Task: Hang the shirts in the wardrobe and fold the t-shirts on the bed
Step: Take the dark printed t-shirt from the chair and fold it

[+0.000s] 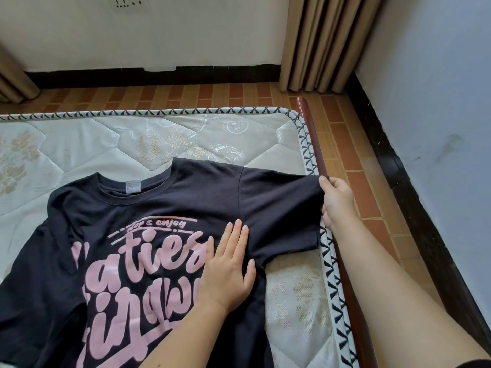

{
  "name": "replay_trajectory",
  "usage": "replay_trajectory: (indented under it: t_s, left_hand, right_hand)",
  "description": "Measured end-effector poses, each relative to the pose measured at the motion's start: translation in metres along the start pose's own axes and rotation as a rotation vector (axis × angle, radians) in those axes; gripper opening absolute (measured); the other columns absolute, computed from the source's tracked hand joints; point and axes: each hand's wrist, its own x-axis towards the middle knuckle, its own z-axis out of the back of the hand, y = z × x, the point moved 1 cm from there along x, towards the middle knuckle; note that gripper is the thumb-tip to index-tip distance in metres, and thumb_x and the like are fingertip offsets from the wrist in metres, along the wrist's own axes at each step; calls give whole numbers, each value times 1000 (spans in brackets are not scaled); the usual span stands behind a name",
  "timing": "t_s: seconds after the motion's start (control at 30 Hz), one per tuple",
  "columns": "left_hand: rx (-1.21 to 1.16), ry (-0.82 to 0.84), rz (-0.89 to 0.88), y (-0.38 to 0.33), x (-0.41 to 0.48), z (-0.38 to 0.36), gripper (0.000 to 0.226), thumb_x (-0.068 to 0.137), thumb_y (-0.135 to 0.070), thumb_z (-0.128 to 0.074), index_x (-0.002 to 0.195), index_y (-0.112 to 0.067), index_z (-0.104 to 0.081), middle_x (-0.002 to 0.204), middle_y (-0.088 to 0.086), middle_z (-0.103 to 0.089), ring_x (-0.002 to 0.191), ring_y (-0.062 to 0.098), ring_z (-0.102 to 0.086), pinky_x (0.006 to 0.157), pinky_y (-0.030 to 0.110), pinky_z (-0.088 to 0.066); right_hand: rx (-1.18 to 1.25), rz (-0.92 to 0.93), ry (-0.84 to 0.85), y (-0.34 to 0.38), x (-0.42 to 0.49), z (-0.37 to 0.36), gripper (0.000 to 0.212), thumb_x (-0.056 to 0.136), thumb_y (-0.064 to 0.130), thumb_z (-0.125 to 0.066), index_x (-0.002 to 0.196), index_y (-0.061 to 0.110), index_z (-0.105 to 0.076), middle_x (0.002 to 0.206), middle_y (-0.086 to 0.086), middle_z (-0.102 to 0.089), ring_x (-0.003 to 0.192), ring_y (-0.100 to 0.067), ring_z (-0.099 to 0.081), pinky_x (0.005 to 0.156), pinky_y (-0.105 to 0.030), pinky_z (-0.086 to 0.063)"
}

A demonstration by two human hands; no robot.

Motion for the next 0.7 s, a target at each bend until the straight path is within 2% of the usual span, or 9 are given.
replay_trajectory:
  t_s: [0.07, 0.1, 0.17, 0.2, 0.3, 0.37, 0.43, 0.57, 0.7]
  left_hand:
    - [0, 9, -2, 0, 0, 0, 63, 82, -36, -39, 141, -13, -33, 148, 6, -38, 137, 17, -25, 107, 43, -15]
    - [-1, 9, -3, -1, 1, 1, 63, 82, -36, -39, 140, -13, -33, 148, 6, -38, 137, 17, -26, 106, 43, -15]
    - [-4, 5, 0, 0, 1, 1, 64, 82, -36, -39, 141, -13, -33, 148, 6, -38, 137, 17, -26, 106, 43, -15]
    - [-5, 4, 2, 0, 1, 1, 64, 82, -36, -39, 141, -13, -33, 148, 6, -38, 137, 17, -25, 106, 43, -15]
    - [0, 4, 6, 0, 1, 0, 64, 82, -37, -39, 141, -13, -32, 148, 5, -39, 137, 17, -25, 107, 42, -14]
    - [1, -1, 6, 0, 1, -1, 64, 82, -36, -39, 141, -13, -32, 147, 6, -39, 137, 17, -25, 107, 42, -14]
    - [7, -4, 6, 0, 1, -1, 63, 81, -36, -39, 140, -13, -33, 147, 6, -39, 137, 17, -26, 109, 43, -15]
    - [-1, -12, 0, 0, 1, -1, 63, 81, -35, -39, 140, -13, -33, 147, 6, -40, 136, 16, -27, 109, 44, -16]
    - [-7, -19, 4, 0, 2, -1, 63, 81, -36, -39, 139, -13, -34, 146, 6, -41, 136, 17, -28, 107, 44, -18]
  right_hand:
    - [-32, 61, -87, 0, -3, -1, 2, 93, 20, -53, 93, 21, -55, 96, -2, -62, 81, -15, -58, 71, -28, -51]
    - [-72, 107, -123, 2, -7, -2, 7, 93, 19, -54, 100, 18, -54, 97, -1, -62, 81, -14, -58, 72, -27, -50]
    - [-201, 170, -141, 5, -17, -3, 23, 92, 22, -57, 111, 12, -49, 92, 2, -57, 73, -8, -52, 61, -19, -41]
    - [-290, 171, -116, 6, -23, -3, 31, 90, 25, -60, 114, 9, -47, 92, 2, -55, 74, -10, -51, 59, -20, -38]
    - [-610, 135, 43, -2, -34, 0, 60, 83, 30, -69, 127, 1, -42, 112, -7, -54, 99, -24, -54, 73, -27, -36]
    - [-746, 148, 93, -5, -33, 3, 61, 82, 25, -70, 130, 1, -42, 119, -10, -56, 108, -29, -54, 76, -29, -39]
    - [-745, 175, 58, 0, -33, 5, 51, 85, 21, -67, 128, 1, -48, 119, -12, -59, 105, -29, -56, 76, -29, -40]
    - [-509, 168, -63, 14, -32, 16, 33, 91, 18, -59, 119, 5, -48, 104, -7, -61, 87, -18, -55, 71, -26, -37]
    - [-629, 131, 38, 5, -47, 25, 35, 86, 34, -65, 105, 7, -51, 89, -3, -60, 79, -21, -60, 55, -27, -36]
